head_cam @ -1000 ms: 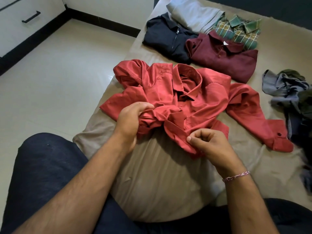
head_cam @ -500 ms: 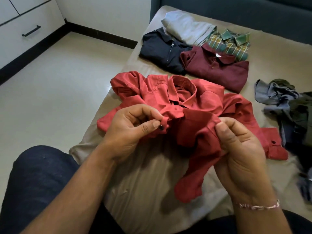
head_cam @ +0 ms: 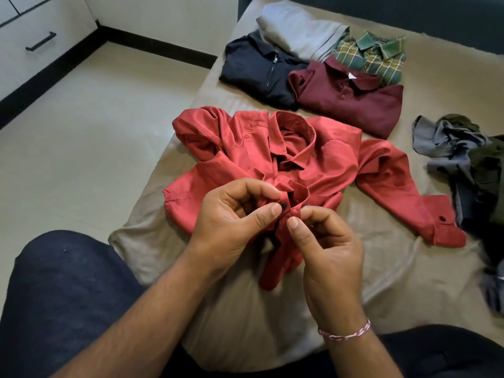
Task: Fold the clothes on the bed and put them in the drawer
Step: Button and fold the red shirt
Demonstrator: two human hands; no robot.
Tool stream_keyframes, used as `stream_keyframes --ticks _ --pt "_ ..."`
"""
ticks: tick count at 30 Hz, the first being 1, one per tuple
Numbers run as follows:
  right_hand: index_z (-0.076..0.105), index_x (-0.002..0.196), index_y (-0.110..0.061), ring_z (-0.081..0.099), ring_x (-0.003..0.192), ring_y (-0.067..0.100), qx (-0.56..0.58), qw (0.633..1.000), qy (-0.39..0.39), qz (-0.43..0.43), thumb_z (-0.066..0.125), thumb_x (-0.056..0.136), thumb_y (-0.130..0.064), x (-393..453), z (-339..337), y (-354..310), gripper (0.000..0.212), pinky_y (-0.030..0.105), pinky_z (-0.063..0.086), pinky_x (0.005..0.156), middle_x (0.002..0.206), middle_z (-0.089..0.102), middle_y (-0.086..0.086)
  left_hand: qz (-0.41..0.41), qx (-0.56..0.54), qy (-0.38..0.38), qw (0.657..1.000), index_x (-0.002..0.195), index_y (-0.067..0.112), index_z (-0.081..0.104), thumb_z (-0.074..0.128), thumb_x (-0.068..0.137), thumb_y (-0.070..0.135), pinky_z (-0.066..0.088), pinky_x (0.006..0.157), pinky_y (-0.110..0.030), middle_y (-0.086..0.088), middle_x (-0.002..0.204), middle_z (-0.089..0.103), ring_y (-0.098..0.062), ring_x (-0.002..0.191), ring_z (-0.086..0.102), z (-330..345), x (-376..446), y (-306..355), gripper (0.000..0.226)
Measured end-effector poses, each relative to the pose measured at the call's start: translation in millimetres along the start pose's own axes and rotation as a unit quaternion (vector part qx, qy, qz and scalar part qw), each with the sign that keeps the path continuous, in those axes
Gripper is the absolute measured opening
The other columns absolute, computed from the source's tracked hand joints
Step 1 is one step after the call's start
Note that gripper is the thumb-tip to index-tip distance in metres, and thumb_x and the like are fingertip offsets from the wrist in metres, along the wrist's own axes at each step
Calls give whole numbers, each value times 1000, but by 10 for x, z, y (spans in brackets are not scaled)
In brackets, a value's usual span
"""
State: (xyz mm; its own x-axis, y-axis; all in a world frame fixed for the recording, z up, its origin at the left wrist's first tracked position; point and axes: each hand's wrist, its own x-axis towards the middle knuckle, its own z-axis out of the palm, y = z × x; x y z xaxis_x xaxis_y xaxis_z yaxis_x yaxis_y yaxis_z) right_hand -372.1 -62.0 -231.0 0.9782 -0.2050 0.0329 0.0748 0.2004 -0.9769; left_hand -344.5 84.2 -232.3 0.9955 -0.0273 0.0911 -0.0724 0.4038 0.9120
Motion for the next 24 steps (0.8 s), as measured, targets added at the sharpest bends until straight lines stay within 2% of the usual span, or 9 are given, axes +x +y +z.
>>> stream_keyframes --ticks 3,6,8,11,14,17,22,24 --pt "75 87 -10 70 80 14 -4 1000 7 -18 75 82 -9 -3 3 43 5 22 57 75 85 75 4 3 36 7 999 88 16 78 78 81 -4 56 70 -19 1 82 75 -8 75 69 9 -5 -1 21" --pt "79 87 -21 71 84 17 -5 999 24 -42 75 85 -10 -17 -10 74 11 24 57 78 89 76 4 31 121 20 992 89 10 75 81 82 -8 53 69 -17 5 81 74 -4 73 67 11 -15 -15 21" --pt "79 89 -23 73 90 20 -19 997 32 -65 78 86 -9 -23 -25 86 14 29 57 83 93 77 5 54 188 30 980 88 14 76 83 82 -5 54 72 -19 7 84 76 -5 75 69 -7 -20 -36 21" --pt "77 90 -24 73 100 25 -75 991 50 -102 79 85 -7 -15 -40 130 18 45 58 92 99 77 3 67 252 40 965 87 21 78 83 81 6 56 75 -25 7 87 78 -11 80 74 -22 -33 -61 17" --pt "76 91 -13 72 107 31 -124 984 46 -117 79 83 -6 3 -51 191 11 61 54 98 103 76 6 57 235 20 970 87 20 79 80 81 6 53 74 -20 9 85 77 -5 78 72 0 -40 -49 15" --pt "76 91 -14 72 108 28 -128 985 38 -111 80 82 -7 -1 -54 209 12 58 55 100 106 77 5 36 182 13 983 85 19 78 79 81 4 52 70 -16 9 80 76 -1 73 67 3 -32 -25 15" --pt "76 92 -18 72 108 28 -116 986 2 -119 81 82 -8 17 -74 222 15 49 56 99 108 76 6 9 130 6 991 85 16 77 79 81 4 53 65 -20 1 78 74 -9 70 64 -29 -1 -12 13" --pt "75 91 -13 72 102 25 -115 985 -16 -125 78 84 -5 27 -93 213 12 43 57 94 103 76 4 -3 108 -1 994 88 16 75 79 82 0 54 64 -19 0 79 73 -9 70 65 -26 -1 -6 18"
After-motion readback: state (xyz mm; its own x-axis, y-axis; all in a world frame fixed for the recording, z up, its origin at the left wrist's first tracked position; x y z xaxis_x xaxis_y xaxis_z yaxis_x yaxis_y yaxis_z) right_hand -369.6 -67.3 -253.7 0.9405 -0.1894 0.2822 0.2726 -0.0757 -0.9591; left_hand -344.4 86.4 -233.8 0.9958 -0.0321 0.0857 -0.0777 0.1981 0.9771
